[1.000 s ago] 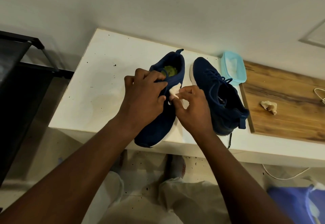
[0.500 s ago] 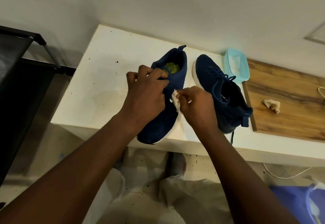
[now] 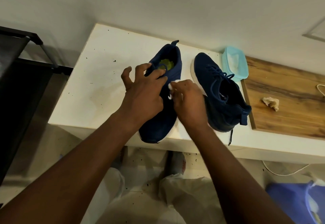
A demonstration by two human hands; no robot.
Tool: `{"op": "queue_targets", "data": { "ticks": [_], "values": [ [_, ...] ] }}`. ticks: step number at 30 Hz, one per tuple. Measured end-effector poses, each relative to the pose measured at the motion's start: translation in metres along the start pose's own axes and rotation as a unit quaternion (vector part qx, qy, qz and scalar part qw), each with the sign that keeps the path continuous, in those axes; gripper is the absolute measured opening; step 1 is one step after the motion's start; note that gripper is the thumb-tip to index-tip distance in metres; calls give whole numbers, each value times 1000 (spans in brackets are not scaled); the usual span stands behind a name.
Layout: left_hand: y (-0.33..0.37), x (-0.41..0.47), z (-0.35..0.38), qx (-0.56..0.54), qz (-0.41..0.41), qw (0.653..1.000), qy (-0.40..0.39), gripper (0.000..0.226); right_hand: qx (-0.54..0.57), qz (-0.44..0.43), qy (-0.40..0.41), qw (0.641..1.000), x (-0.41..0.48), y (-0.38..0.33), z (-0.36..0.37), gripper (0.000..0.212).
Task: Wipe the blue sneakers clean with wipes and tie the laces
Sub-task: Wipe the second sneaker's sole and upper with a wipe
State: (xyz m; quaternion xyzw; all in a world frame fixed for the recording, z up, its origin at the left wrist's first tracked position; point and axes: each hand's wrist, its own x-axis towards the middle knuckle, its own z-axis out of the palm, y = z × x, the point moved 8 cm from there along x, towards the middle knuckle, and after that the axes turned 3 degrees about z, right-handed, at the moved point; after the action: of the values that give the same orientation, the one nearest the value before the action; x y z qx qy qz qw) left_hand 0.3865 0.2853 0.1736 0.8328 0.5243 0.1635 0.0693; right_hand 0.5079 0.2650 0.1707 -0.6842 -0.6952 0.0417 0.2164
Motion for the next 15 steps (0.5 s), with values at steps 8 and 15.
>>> {"op": "queue_targets", "data": {
  "ticks": [8,15],
  "values": [
    [-1,-1,0,2,6,1000,-6,50,-104,-36,-34,993,2,5,4,17],
    [-4,-1,-2,-35,-5,999,3,47,-66,-44,-73,994,-14,-13,4,19]
  ]
}}
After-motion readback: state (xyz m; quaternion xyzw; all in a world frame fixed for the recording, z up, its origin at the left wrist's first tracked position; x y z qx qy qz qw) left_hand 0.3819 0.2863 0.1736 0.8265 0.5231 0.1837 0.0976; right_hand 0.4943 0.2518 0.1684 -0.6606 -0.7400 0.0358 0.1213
